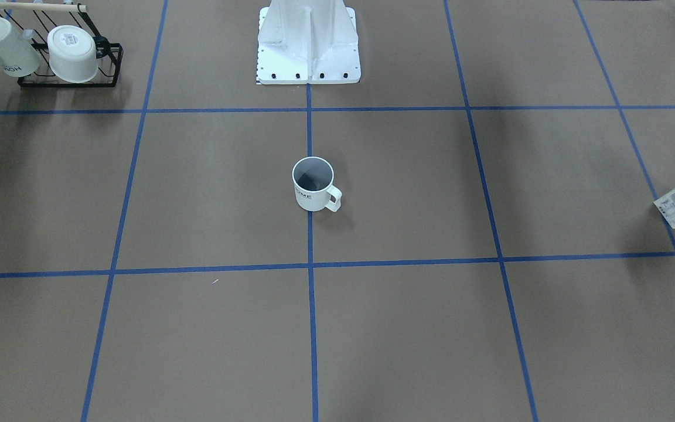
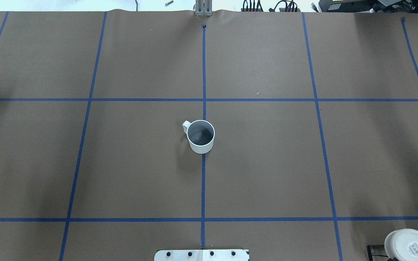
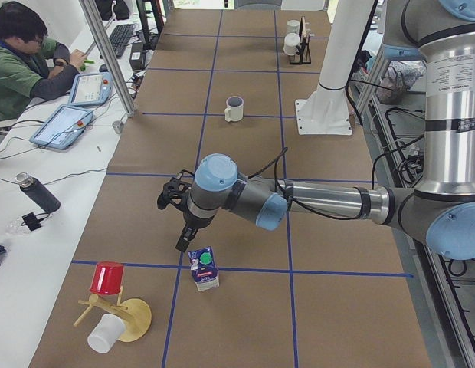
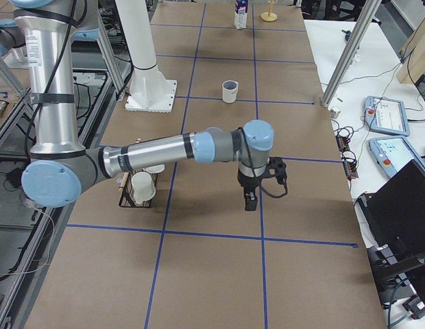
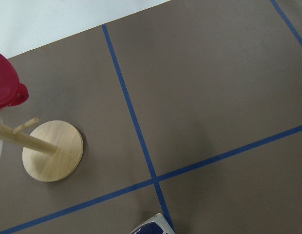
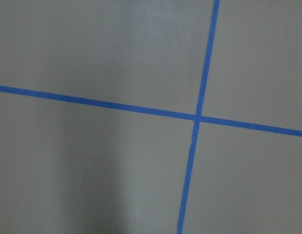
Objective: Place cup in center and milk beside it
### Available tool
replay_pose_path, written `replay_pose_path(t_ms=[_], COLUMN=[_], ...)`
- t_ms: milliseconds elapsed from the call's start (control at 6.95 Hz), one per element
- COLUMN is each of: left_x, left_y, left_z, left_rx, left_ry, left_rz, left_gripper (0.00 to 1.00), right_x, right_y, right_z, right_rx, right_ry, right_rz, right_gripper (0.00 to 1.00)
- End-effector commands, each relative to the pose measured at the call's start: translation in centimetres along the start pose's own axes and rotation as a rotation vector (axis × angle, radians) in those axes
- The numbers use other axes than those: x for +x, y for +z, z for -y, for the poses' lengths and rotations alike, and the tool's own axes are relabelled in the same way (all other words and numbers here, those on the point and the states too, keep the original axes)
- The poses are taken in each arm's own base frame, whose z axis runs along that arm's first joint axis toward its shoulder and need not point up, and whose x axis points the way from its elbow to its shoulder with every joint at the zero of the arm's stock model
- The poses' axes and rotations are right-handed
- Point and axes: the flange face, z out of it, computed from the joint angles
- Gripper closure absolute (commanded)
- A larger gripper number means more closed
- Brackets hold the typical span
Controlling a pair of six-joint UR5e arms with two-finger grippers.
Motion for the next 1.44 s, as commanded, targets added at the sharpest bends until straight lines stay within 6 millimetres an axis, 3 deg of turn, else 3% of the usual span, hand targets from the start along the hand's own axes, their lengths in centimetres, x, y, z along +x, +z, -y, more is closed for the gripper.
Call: replay_pose_path(t_ms=[0, 431, 719, 863, 1294], left_x=[-1.0, -4.0, -3.2, -2.5, -2.1], left_y=[1.0, 4.7, 5.5, 5.6, 8.8], left_z=[-2.1, -4.1, -2.9, -1.3, -2.5], left_rx=[-0.026, -0.025, 0.002, 0.009, -0.035], left_ry=[-0.195, -0.328, -0.411, -0.427, -0.395], left_rz=[0.004, 0.009, -0.013, -0.02, -0.02], left_gripper=[0.01, 0.01, 0.01, 0.01, 0.01], right_x=[3.6, 3.7, 4.0, 4.0, 4.7], right_y=[1.9, 1.9, 2.3, 2.3, 3.0], right_z=[-3.4, -3.3, -3.4, -3.4, -3.5], right_rx=[0.028, 0.031, 0.027, 0.027, 0.024], right_ry=[0.03, 0.064, 0.068, 0.068, 0.071], right_rz=[0.008, 0.001, 0.0, 0.0, -0.005], right_gripper=[0.0, 0.0, 0.0, 0.0, 0.0])
